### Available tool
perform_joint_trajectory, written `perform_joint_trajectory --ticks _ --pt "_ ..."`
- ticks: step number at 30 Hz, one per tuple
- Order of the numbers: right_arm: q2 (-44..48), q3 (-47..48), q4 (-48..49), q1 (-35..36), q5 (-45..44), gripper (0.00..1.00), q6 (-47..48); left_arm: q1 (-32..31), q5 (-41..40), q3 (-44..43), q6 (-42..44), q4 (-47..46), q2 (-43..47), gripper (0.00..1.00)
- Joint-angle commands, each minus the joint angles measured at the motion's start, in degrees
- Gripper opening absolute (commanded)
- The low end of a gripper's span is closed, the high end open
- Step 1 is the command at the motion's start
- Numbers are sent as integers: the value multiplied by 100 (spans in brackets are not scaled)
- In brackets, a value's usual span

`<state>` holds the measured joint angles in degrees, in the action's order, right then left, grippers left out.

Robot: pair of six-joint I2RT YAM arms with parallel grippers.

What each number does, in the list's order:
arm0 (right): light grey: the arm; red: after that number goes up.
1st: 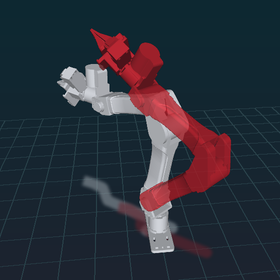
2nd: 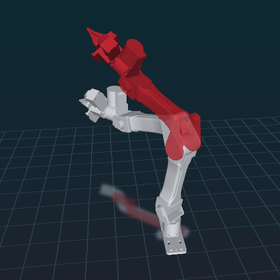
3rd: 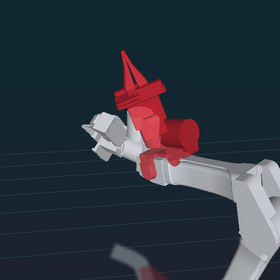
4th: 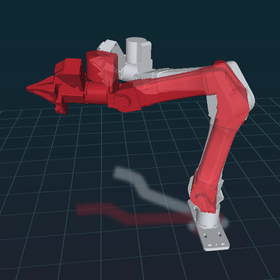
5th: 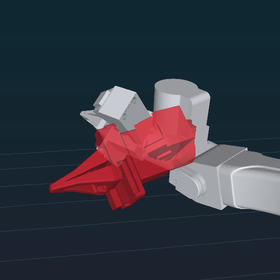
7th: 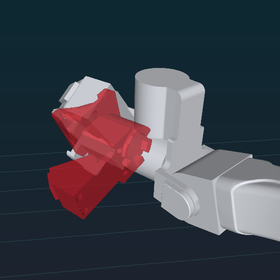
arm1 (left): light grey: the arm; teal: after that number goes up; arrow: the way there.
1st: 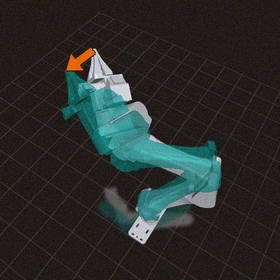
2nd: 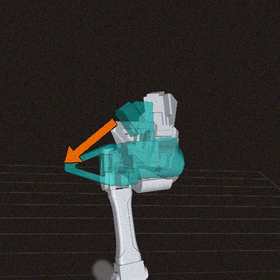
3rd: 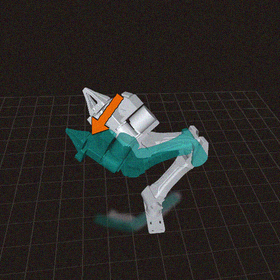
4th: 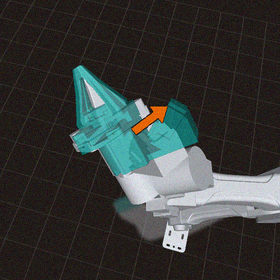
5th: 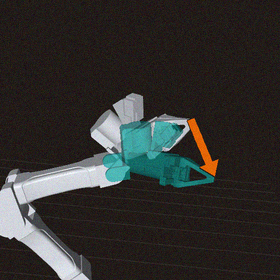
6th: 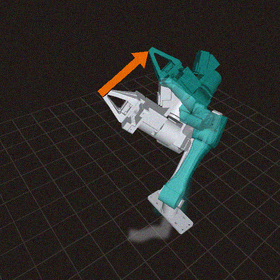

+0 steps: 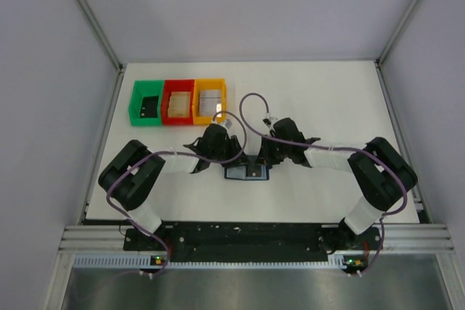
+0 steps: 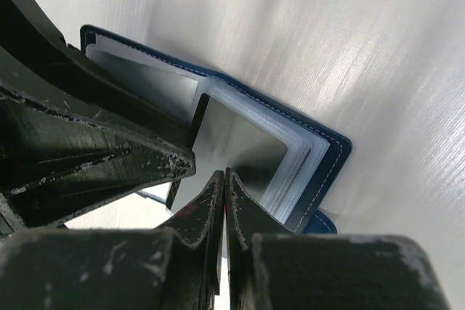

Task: Take the credit cards out of the card holder
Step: Remove the credit card from the card holder.

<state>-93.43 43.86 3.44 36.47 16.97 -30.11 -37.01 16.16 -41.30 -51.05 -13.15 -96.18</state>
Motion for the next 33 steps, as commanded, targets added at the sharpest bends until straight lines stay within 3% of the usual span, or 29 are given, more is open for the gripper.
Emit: perform_joint_trajectory --ticks 1,5,12,20,33 --pt "-132 -79 279 -78 60 1 190 -8 484 253 -115 -635 -85 34" --pt "-237 -79 368 -78 175 1 216 1 563 421 -326 -996 -164 34" --pt "157 -88 122 -78 -62 1 225 -8 274 640 -573 -1208 -120 23" --pt "835 -316 -195 -333 -423 6 5 -8 168 834 -705 -1331 -50 23" --pt "642 -439 -46 -386 -71 7 93 -16 185 869 -775 -1392 73 24"
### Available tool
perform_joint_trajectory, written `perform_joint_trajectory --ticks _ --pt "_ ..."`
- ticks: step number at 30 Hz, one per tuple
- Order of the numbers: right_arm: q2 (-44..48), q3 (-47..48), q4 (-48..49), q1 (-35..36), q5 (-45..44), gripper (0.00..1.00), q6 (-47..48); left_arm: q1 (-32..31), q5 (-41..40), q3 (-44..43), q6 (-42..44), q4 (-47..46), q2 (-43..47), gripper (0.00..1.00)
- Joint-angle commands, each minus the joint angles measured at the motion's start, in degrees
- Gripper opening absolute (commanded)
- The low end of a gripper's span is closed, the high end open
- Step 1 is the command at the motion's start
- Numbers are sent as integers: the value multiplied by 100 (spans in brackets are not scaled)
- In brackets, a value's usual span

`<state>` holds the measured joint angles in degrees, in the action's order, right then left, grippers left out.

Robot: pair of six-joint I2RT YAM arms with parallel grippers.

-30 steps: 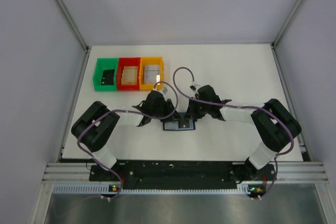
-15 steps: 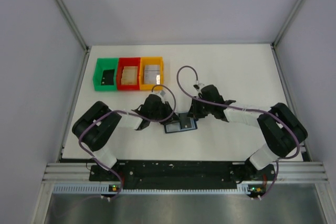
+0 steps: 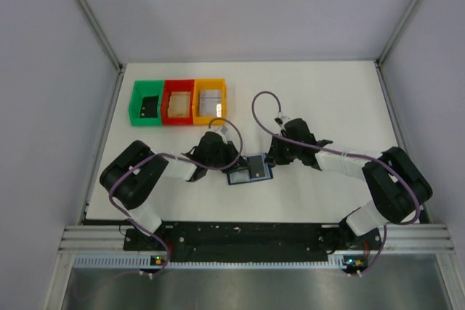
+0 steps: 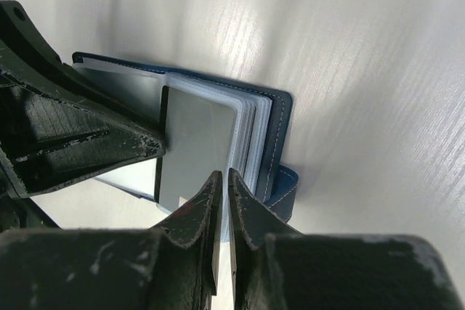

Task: Take the credit cards out of the card holder
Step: Remove the credit card from the card holder.

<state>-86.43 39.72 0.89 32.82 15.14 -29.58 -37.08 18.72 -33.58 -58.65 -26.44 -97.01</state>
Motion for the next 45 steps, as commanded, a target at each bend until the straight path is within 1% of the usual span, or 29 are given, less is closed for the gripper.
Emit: perform_joint_trajectory --ticks 1,8,16,27,30,38,41,43,45 --pt "-75 -26 219 -21 121 8 49 -18 -62 98 -23 -72 174 24" --pt "-304 0 281 -21 288 11 67 -19 -26 98 -76 -125 227 25" --pt "-374 18 386 -21 472 11 40 -80 53 45 -146 -248 157 25" --pt "-480 0 553 -21 657 8 -56 -168 123 106 -322 -599 86 24" --pt "-489 -17 571 -12 657 8 -74 -168 141 185 -419 -801 77 22" --pt "-471 -53 536 -30 578 8 -153 -177 150 431 -542 -1249 165 0" --pt "-375 -114 614 -100 700 9 -267 -168 88 624 -542 -1504 261 0" --pt "-252 -193 772 -161 876 13 -337 -150 79 774 -533 -1706 332 0" --pt "-120 -246 895 -214 1035 22 -373 -142 70 906 -516 -1960 393 0"
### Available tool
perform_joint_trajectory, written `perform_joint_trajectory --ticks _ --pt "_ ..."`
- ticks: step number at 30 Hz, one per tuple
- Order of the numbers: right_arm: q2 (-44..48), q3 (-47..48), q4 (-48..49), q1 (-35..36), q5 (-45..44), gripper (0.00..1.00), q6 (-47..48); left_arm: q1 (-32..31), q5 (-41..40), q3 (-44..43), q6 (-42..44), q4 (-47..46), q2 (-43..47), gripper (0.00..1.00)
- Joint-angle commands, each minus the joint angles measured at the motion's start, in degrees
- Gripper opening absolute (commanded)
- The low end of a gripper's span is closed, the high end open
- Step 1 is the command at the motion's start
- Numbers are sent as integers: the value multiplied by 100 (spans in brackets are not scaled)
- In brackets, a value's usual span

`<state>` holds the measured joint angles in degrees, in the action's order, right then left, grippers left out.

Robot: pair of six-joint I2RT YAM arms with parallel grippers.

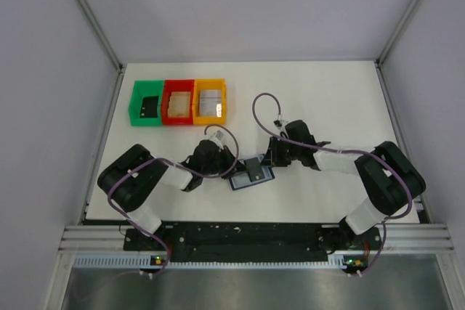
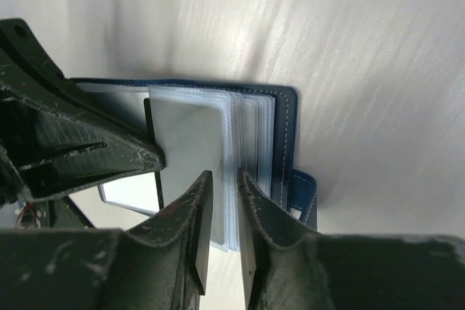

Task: Take the credit cards out of the card holder
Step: Remove the credit card from the card holder.

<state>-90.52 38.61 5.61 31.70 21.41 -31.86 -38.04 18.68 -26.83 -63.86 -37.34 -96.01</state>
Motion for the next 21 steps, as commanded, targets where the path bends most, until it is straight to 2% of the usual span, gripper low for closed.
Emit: perform_joint_trajectory --ticks 1,3,10,16,21 --pt "324 -134 441 -112 451 25 -154 -37 83 283 13 -941 319 0" --pt "394 -134 485 -112 548 30 -145 -19 101 397 5 -1221 337 0" --pt "360 -249 722 -138 663 30 -145 25 233 679 -153 -2197 240 0" --pt "237 -275 758 -164 619 28 -75 42 242 741 -101 -2295 302 0" --pt "96 -301 1038 -164 1022 25 -57 42 303 802 -127 -2584 232 0"
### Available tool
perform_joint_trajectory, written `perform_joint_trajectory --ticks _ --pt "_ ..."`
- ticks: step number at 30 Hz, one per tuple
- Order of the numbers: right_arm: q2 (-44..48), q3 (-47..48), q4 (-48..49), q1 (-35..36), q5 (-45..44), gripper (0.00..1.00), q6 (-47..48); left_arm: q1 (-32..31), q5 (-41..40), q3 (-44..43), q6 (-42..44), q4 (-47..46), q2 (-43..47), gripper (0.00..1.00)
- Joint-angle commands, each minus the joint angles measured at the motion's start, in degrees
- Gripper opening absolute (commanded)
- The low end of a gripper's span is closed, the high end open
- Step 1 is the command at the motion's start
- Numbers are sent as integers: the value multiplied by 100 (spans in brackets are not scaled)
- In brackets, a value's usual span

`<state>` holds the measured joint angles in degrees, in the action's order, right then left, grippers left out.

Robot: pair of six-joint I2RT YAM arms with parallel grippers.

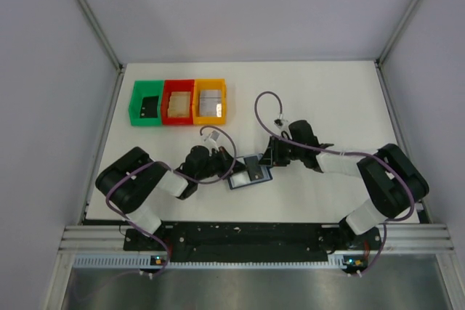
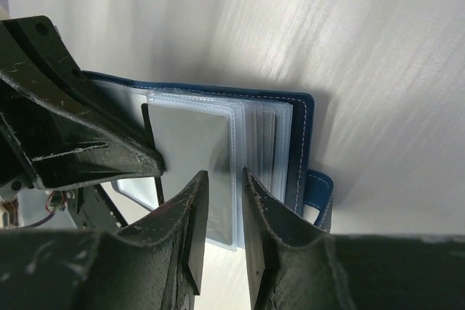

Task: Take the credit cards out of the card holder
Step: Remove the credit card from the card holder.

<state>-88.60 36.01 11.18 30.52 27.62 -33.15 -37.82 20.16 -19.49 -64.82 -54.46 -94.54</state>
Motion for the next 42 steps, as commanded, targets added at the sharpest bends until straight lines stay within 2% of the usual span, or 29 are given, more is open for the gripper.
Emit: perform_joint_trajectory --ticks 1,6,12,24,28,29,31,34,38,42 --pt "-114 -59 543 -46 463 25 63 21 155 85 -40 -961 68 0" --pt "-96 -77 684 -46 648 20 54 21 172 85 -40 -1041 50 0" --pt "-79 -112 622 -90 561 0 89 47 111 129 39 -936 111 0" --pt "-87 -138 447 -178 253 0 256 240 93 437 -5 -979 147 0" --pt "-122 -173 709 -178 630 0 151 240 216 454 -101 -1373 50 0" --pt "-149 -173 806 -170 735 1 98 240 251 463 -154 -1549 -20 0" --pt "-202 -182 903 -178 859 15 45 240 330 481 -259 -1953 -134 0" --pt "-255 -191 1009 -178 938 26 -8 240 427 516 -400 -2507 -310 0" --pt "-263 -226 1132 -178 1044 29 -43 240 462 586 -505 -2947 -451 0" --pt "-255 -313 1448 -170 1360 27 -183 240 462 613 -488 -3009 -486 0"
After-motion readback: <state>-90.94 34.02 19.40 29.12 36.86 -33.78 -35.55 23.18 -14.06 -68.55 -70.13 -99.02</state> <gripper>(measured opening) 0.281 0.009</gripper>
